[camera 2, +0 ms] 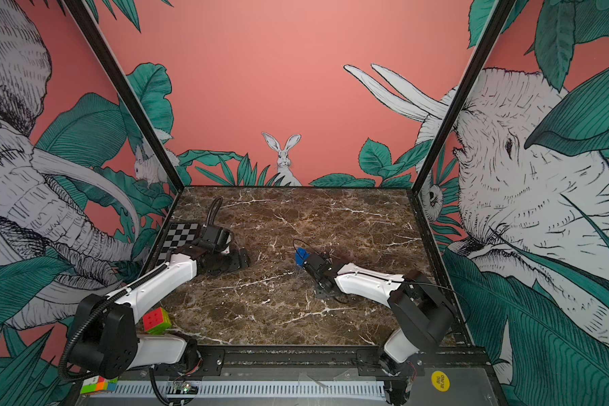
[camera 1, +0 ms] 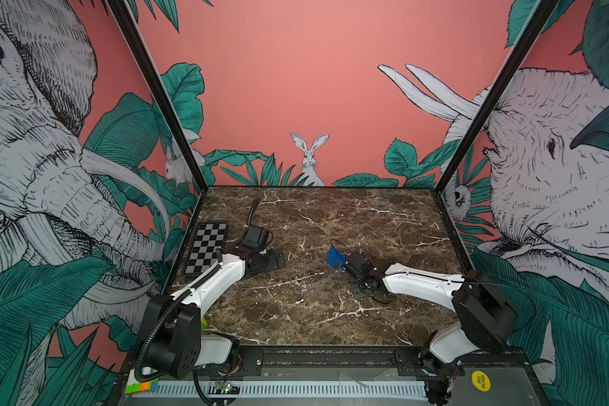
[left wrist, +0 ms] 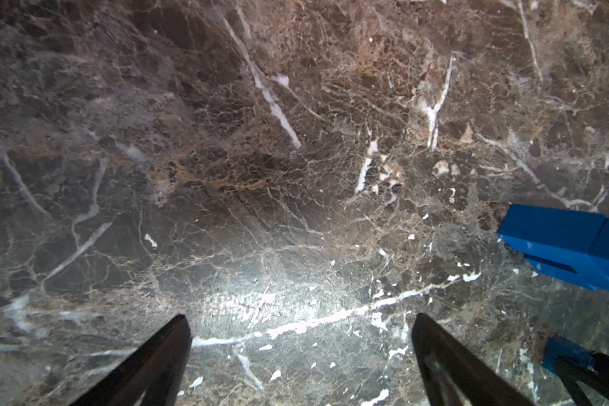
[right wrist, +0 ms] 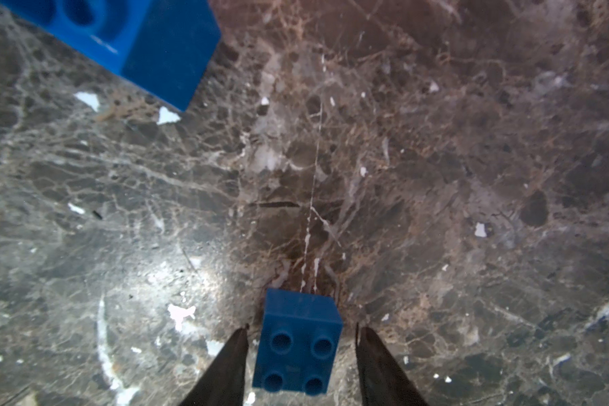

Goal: Assemble the letter h with lego
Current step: Pick up the lego brick from the center of the board.

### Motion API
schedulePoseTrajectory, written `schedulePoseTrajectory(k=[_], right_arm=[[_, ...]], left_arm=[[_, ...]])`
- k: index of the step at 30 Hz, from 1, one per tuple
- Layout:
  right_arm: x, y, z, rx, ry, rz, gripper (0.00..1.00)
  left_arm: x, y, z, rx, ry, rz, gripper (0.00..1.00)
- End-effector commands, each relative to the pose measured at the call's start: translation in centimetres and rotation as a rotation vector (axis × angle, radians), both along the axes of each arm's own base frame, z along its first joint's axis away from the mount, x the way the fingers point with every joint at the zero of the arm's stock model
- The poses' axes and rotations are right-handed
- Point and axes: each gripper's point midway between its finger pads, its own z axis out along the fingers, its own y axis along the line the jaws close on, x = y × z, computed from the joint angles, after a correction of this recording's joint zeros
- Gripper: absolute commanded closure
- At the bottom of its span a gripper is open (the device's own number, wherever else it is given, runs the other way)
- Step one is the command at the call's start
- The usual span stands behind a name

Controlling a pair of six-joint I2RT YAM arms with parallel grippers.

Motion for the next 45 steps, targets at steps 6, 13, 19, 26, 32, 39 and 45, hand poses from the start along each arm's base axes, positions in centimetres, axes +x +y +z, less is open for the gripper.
schedulePoseTrajectory(k=[6, 13, 19, 26, 32, 39, 45], right_arm=[[0.2, -0.2, -0.8, -0.013, 0.005, -0.019, 0.56], [0.3, -0.4, -0.7, -0.01, -0.001, -0.024, 0.59], [0.1, -0.5, -1.0, -0.006, 0.008, -0.025, 0.64], [0.0, -0.7, -1.0, -0.008, 0.008, -0.022, 0.67], [0.7, -1.1, 0.9, -0.043, -0.027, 0.018, 0.82], [2.2, -0.9, 6.5, -0.046, -0.111, 0.119, 1.0], [3.1, 2.8, 11.8, 0.013, -0.12, 0.372, 1.0]], left_arm=[[0.1, 0.1, 0.2, 0.023, 0.008, -0.005, 0.01], [0.2, 0.2, 0.3, 0.029, 0.008, -0.005, 0.01], [0.1, 0.2, 0.1, 0.033, 0.013, -0.004, 0.01], [0.1, 0.3, 0.1, 0.036, 0.014, -0.004, 0.01], [0.1, 0.3, 0.2, 0.04, 0.01, -0.004, 0.01], [0.1, 0.4, 0.6, 0.04, 0.001, 0.001, 0.01], [0.4, 0.5, 2.9, 0.032, -0.048, 0.004, 0.01]])
